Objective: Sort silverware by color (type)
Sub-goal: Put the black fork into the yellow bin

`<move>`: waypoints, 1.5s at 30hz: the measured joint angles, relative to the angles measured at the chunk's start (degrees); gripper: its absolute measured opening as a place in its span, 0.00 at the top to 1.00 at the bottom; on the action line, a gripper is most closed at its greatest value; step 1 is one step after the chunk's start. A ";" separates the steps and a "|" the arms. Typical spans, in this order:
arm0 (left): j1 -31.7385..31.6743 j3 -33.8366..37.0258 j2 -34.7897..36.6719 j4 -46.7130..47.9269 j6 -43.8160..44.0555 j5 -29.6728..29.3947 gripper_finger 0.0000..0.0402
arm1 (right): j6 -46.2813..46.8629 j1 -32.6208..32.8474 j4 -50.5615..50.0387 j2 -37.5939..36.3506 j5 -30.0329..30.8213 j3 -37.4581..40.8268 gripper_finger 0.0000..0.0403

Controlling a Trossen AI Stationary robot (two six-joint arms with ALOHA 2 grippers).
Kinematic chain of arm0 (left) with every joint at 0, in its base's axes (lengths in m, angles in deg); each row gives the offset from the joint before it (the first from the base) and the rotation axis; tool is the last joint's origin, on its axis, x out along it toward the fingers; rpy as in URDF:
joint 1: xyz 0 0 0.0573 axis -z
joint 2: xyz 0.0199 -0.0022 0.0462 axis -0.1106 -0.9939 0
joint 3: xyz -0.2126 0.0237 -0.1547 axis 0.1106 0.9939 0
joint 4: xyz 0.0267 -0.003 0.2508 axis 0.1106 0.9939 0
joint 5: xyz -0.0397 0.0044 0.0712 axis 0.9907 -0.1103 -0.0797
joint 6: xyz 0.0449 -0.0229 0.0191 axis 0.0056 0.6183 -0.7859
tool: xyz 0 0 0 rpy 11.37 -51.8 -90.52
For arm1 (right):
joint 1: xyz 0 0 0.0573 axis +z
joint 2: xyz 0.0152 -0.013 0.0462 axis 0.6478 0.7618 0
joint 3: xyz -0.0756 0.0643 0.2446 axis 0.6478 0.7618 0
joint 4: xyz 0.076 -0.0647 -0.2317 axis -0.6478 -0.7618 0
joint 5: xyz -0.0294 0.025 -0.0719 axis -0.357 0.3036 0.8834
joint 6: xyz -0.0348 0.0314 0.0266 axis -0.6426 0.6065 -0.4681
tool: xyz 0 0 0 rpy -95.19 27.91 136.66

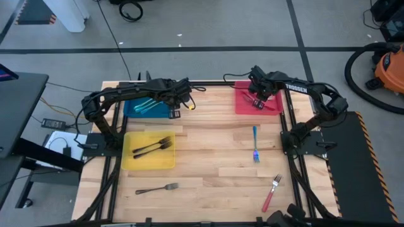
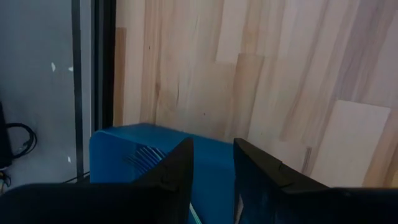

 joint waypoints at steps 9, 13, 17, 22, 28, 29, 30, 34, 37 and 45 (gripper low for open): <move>0.00 0.00 0.00 -0.68 0.04 0.00 0.72 | 0.61 1.29 0.07 -1.85 0.59 0.00 0.74; -0.02 0.01 0.00 -1.37 0.04 -0.02 0.72 | 1.49 3.22 -0.70 -2.82 0.58 -1.00 0.74; 0.25 0.00 0.00 -3.46 -0.05 -0.02 0.72 | 5.33 5.73 -3.14 -3.82 0.53 -3.38 0.74; 2.50 0.00 0.00 -4.94 -0.09 -0.11 0.72 | 10.85 8.95 -9.21 -5.02 0.42 -6.85 0.74; 7.04 0.00 0.00 -4.94 -0.12 -0.04 0.72 | 19.84 11.86 -16.57 -7.29 -6.29 -7.93 0.74; 7.89 0.00 0.00 -4.94 -0.14 -0.04 0.72 | 21.49 12.35 -17.47 -7.76 -8.22 -7.93 0.74; 8.76 0.00 0.00 -4.94 -0.14 -0.04 0.72 | 23.09 12.86 -18.25 -8.19 -10.00 -7.93 0.74; 12.30 0.00 0.00 -4.94 -0.08 -0.04 0.72 | 29.53 15.58 -20.85 -9.55 -15.45 -7.94 0.74; 14.99 0.00 0.00 -4.70 0.26 -0.02 0.72 | 33.23 18.27 -22.26 -10.01 -17.05 -7.96 0.74; 21.78 0.00 0.00 1.80 6.04 0.02 0.72 | 38.90 26.54 -25.79 -10.19 -17.60 -7.96 0.74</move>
